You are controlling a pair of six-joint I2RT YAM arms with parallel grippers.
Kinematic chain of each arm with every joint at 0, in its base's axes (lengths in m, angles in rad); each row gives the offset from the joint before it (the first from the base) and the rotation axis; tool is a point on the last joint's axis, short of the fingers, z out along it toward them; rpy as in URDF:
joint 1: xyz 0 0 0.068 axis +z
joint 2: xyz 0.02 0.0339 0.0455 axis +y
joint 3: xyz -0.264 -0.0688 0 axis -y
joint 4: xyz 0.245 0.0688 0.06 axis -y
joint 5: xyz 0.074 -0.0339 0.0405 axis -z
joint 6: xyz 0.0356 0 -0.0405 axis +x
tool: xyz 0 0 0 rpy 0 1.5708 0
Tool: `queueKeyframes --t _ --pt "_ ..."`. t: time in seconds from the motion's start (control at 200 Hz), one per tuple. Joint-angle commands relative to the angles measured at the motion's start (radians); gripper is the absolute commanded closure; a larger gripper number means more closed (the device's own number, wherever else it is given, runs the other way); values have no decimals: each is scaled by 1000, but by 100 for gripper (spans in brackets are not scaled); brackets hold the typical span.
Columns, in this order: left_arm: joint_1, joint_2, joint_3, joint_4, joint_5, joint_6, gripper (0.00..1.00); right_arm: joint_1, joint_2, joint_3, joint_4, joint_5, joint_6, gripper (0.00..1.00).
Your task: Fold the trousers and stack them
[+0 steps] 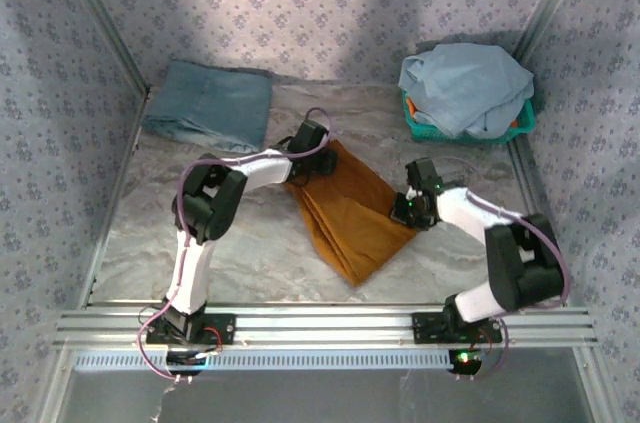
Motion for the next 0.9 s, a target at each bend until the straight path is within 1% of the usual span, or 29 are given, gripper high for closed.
queueKeyframes --t 0.0,0.13,0.215,0.25,0.275,0.355,0.39,0.445,0.54,0.605,0.66,0.76,0.82,0.894 --pt "7 96 104 -113 -11 22 61 52 -100 -132 -151 25 107 100" --pt "-13 146 229 -163 5 49 59 161 -252 -210 -126 10 242 100" --pt "-19 123 280 -228 -3 81 56 221 -332 -217 -131 29 301 100" --pt "-18 89 275 -245 -6 90 51 229 -355 -202 -153 44 300 100" --pt "-19 58 265 -255 -13 99 46 230 -369 -187 -177 59 294 100" --pt "-18 -61 229 -321 -66 105 33 221 -402 -139 -249 114 269 100" --pt "-19 -120 203 -352 -78 102 30 218 -409 -117 -270 130 245 100" --pt "-19 -222 141 -405 -90 72 29 213 -409 -82 -295 144 207 94" --pt "-48 -412 -44 -447 -84 1 33 208 -385 -26 -322 151 147 88" --pt "-109 -538 -187 -475 -114 -45 36 208 -372 2 -330 147 115 84" --pt "-183 -637 -302 -488 -158 -106 38 207 -359 19 -327 136 93 80" --pt "-334 -782 -480 -460 -165 -256 48 208 -316 29 -281 102 60 78" --pt "-429 -828 -560 -411 -161 -349 55 197 -264 40 -254 95 43 77" --pt "-529 -833 -612 -358 -155 -425 59 168 -197 53 -219 89 18 77"
